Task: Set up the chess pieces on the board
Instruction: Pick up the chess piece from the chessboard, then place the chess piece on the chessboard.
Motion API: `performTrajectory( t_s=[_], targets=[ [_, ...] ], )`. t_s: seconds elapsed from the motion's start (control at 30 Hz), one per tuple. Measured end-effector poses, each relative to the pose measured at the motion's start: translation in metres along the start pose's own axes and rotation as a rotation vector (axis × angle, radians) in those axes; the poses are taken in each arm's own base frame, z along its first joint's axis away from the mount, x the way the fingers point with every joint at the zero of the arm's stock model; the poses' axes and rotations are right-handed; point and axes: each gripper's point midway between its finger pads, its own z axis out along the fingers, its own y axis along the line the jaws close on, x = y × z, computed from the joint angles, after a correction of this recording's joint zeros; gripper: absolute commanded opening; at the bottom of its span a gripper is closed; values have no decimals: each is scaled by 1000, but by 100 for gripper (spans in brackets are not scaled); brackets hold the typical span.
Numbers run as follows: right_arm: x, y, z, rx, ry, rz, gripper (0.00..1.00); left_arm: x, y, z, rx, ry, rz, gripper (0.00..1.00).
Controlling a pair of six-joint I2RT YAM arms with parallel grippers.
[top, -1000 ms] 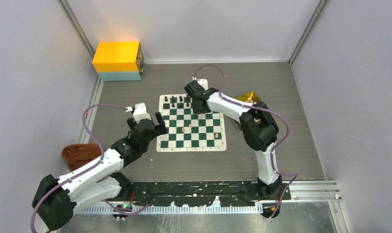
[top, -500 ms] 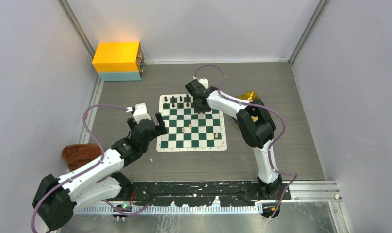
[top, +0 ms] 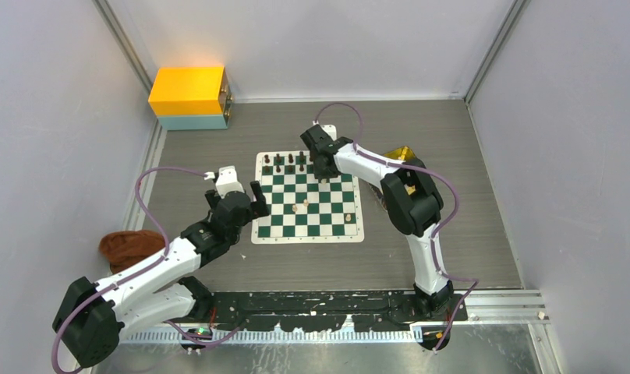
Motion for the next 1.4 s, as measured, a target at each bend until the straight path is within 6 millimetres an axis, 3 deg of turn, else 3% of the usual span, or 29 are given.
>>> performTrajectory(
  t_s=[0.43,0.63,0.77,0.93,1.17,1.4],
  targets=[
    [2,2,3,-12,11,1,3,0,0,0,0,-1,0,99],
    [1,2,0,-14,7,-4,1,0,0,0,0,-1,0,98],
    [1,-1,-16,-14,-5,-13,1,0,0,0,0,-1,0,98],
    [2,-4,-55,-24,-52,-27,0,-2,0,-1,3,-7,-5,99],
    [40,-14,-93,-23,-61,-62,0,-5,0,-3,7,-14,-11,99],
    [83,-21,-98,5,-19,-101,0,-5,-1,-3,7,-14,-11,98]
  ],
)
